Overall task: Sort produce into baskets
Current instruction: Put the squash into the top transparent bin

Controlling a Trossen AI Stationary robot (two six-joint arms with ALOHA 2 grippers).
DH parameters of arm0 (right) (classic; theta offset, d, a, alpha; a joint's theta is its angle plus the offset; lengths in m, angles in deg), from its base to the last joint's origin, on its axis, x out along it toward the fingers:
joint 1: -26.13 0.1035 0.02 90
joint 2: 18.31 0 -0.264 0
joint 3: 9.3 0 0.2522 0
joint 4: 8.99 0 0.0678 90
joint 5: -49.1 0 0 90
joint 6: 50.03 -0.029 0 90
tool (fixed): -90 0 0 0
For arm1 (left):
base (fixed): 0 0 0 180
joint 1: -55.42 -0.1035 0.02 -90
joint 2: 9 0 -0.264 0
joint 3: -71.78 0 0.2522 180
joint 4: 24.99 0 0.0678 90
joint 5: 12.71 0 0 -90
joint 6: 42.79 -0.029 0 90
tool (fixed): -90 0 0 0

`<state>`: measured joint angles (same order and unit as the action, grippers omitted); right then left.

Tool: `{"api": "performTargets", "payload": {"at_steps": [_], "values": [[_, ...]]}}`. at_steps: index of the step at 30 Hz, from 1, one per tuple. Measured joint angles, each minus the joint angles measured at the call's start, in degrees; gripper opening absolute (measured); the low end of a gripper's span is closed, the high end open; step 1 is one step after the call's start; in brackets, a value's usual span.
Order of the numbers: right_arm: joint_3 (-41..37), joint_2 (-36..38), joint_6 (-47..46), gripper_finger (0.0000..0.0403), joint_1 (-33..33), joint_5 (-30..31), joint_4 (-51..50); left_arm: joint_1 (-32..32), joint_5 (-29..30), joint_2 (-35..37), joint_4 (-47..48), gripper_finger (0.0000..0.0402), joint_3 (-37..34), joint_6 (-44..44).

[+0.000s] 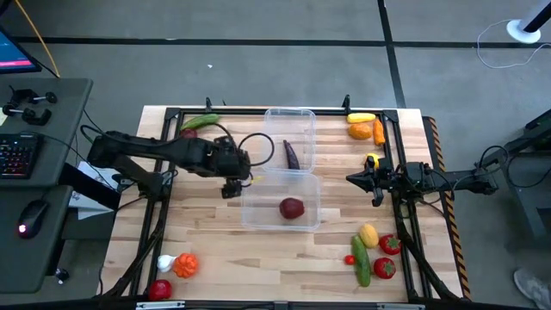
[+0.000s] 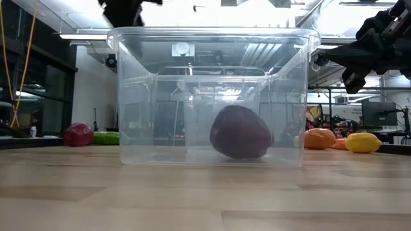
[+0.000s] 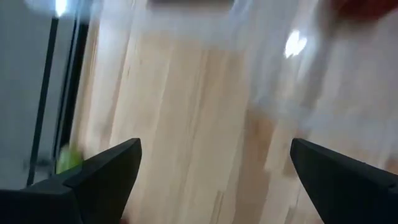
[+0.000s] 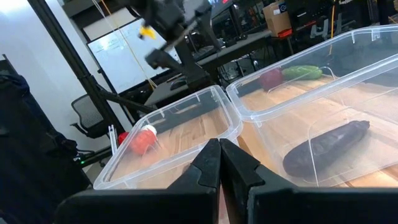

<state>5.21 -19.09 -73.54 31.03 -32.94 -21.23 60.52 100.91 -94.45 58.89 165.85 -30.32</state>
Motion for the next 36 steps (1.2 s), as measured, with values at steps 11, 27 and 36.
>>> {"api": "performTargets", "payload": {"at_steps": [11,27,36], "values": [[-0.01,0.02,-0.02,0.0000,-0.01,0.00,0.00,3.90,-12.57,3.25,4.81,0.0400,-10.48,12.46],[0.00,0.02,-0.02,0.0000,-0.02,0.00,0.02,51.82,-11.19,8.91,-2.63,0.0400,-11.17,32.70],[0.00,0.02,-0.02,0.0000,0.00,0.00,0.00,61.82,-9.55,-5.51,-4.44,0.0400,-11.17,36.41]]}}
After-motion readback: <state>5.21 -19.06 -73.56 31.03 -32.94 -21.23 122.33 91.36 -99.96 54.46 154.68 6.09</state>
